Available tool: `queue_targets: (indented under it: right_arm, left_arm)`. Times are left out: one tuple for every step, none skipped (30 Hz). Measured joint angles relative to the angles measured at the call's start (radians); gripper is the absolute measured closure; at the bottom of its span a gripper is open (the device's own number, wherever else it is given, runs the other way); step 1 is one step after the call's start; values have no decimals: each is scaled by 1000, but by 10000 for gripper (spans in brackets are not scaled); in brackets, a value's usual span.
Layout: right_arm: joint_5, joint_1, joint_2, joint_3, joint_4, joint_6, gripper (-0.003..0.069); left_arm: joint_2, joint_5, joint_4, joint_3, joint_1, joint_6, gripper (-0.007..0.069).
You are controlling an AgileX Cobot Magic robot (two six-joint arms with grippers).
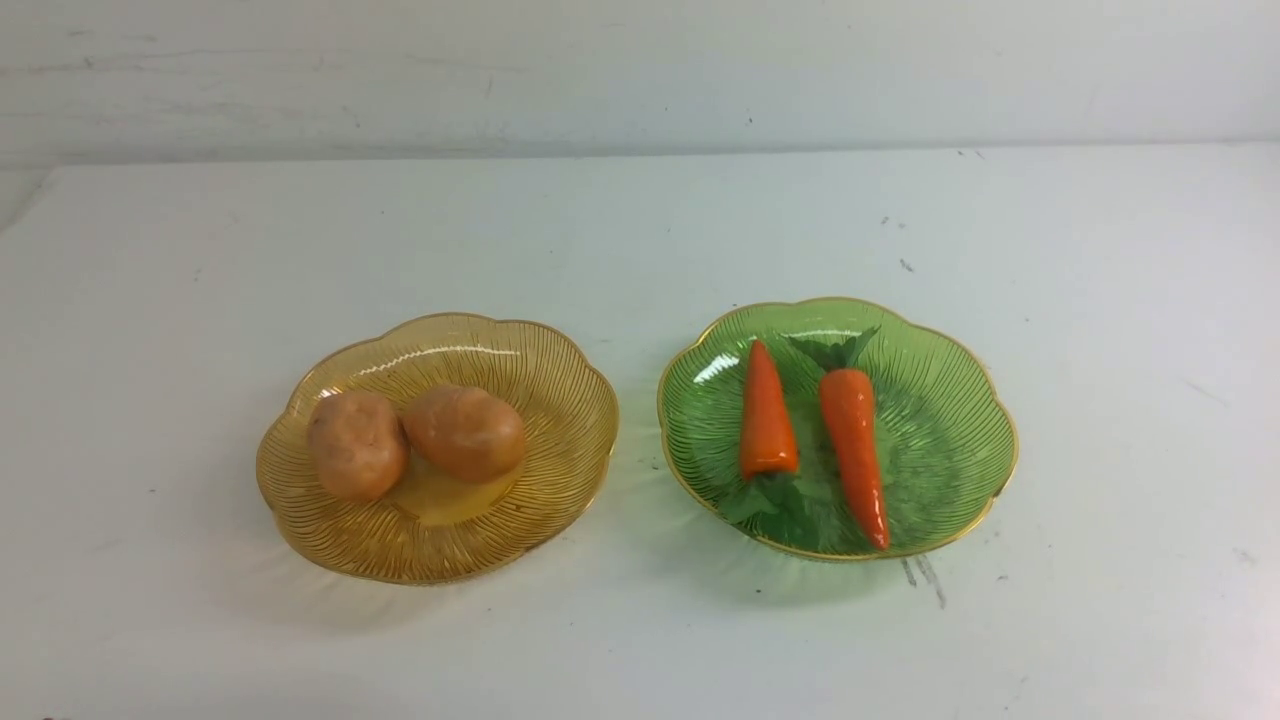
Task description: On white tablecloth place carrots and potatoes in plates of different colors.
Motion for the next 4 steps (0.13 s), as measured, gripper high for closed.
queue_targets:
  right_arm:
    - [0,0,0,0,0,0,674]
    - [0,0,0,0,0,0,674]
    - [0,0,0,0,0,0,674]
    - [0,0,0,0,0,0,674]
  left_arm:
    - [0,0,0,0,0,0,628]
    - [0,0,0,0,0,0,628]
    - [0,0,0,0,0,0,628]
    - [0,0,0,0,0,0,628]
